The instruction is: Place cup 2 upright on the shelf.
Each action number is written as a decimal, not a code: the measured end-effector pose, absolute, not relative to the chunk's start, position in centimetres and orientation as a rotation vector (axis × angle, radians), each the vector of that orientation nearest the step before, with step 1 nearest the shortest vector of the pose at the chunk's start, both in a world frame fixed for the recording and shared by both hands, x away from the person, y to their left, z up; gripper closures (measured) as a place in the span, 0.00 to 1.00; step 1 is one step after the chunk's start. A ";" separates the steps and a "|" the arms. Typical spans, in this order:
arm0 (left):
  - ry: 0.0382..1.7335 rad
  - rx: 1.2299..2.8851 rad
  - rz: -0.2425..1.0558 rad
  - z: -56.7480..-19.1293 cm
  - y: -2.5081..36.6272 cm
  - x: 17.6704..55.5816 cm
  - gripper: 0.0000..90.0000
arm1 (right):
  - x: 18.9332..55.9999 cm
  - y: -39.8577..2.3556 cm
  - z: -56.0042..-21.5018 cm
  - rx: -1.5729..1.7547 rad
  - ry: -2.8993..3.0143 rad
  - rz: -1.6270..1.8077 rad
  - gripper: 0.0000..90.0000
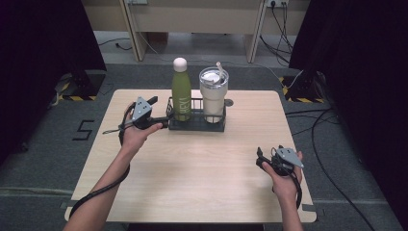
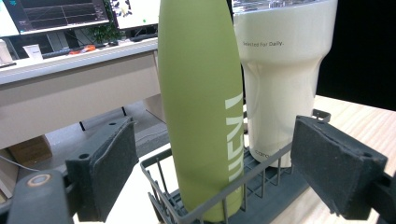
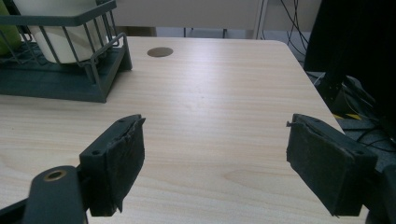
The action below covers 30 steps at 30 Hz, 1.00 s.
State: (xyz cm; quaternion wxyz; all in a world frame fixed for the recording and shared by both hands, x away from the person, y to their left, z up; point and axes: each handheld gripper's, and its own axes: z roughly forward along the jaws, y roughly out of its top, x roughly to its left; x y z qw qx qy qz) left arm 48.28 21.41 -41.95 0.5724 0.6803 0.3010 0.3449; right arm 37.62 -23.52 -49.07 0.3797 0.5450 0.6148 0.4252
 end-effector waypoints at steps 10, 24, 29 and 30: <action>0.718 1.597 0.807 -42.7 22.6 46.8 0.16 | 37.6 -23.6 -49.1 1.395 1.569 1.082 0.22; 0.721 1.599 0.798 -43.9 24.3 43.9 0.15 | 37.6 -23.7 -49.3 1.401 1.570 1.071 0.22; 0.715 1.599 0.793 -44.3 24.8 42.8 0.15 | 37.6 -23.7 -49.3 1.399 1.569 1.071 0.22; 0.718 1.598 0.793 -44.4 24.9 42.5 0.15 | 37.6 -23.7 -49.3 1.400 1.569 1.070 0.22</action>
